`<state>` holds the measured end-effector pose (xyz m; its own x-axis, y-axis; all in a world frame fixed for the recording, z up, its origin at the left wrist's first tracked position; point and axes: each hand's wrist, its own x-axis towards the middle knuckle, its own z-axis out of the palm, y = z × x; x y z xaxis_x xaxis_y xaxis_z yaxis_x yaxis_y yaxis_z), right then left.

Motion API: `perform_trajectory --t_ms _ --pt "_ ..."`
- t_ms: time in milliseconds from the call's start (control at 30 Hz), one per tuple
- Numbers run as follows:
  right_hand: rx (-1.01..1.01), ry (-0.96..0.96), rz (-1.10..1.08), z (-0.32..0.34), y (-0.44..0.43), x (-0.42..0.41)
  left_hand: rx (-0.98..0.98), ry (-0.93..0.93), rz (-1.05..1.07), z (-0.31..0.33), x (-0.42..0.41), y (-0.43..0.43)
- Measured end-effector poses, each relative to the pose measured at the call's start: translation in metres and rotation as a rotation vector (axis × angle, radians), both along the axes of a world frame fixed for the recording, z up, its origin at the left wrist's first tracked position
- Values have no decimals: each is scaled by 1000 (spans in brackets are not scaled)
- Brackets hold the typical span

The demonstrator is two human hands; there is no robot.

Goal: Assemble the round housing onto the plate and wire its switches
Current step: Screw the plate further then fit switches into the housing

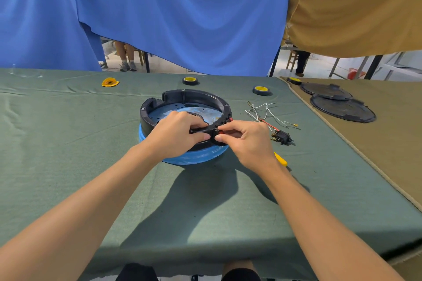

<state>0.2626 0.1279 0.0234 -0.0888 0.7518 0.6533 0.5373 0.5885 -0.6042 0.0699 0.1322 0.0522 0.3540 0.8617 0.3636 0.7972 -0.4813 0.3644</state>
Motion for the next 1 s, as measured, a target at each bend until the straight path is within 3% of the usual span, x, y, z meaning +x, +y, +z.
perform_trajectory --t_ms 133,300,633,900,1000 --pt "96 -26 -41 -5 -9 -4 3 -15 -18 -1 -2 0" --pt "40 26 -37 -3 -10 -3 -11 -10 -23 0 -3 0" --pt "213 -243 1 1 -11 -6 -23 2 -61 2 -4 2" --pt "155 -361 62 32 -3 15 178 177 151 -10 8 -5" --pt "15 -452 129 39 6 15 216 256 215 -14 15 -1"
